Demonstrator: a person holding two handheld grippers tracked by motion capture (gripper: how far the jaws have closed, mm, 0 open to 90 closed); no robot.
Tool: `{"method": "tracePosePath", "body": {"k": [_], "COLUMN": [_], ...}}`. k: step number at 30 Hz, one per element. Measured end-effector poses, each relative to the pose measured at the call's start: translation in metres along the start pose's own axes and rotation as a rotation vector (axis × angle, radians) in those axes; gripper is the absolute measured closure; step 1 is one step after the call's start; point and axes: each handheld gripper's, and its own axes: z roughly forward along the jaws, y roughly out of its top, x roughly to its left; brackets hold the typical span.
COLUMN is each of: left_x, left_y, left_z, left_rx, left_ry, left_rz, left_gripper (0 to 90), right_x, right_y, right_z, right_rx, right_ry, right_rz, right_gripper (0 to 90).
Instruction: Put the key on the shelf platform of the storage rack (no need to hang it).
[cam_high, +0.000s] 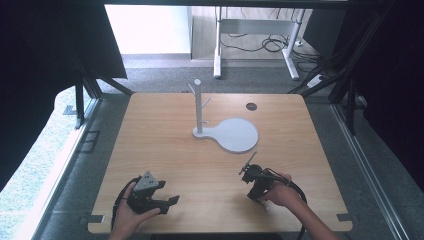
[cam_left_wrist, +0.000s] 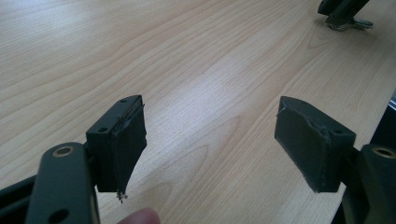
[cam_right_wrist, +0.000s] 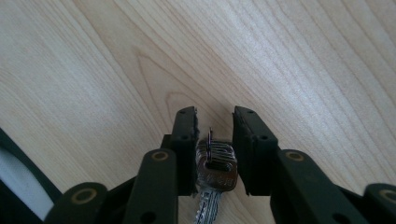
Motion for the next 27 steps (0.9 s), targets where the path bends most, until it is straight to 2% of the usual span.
{"method": "tracePosePath", "body": {"k": [4, 12, 21, 27], "left_x": [0.000, 0.000, 0.003, 0.003], "left_y": [0.000, 0.000, 0.000, 0.000], "left_z": [0.000, 0.001, -0.002, -0.003], "left_rx": [-0.001, 0.005, -0.003, -0.004], "left_ry": [-0.001, 0.000, 0.002, 0.005], "left_rz": [0.000, 0.000, -0.007, -0.005], "left_gripper": [25.1, 25.1, 25.0, 25.0], "right_x": [0.000, 0.001, 0.002, -0.002], "right_y": [0.000, 0.001, 0.002, 0.001], "right_z": [0.002, 0.003, 0.002, -0.011], "right_rx": [0.008, 0.026, 0.085, 0.073], "right_ry": [0.001, 0.007, -0.003, -0.010], "right_rz": [-0.002, 0.008, -0.028, -0.030], "right_gripper": [75.9, 88.2, 90.0, 90.0]}}
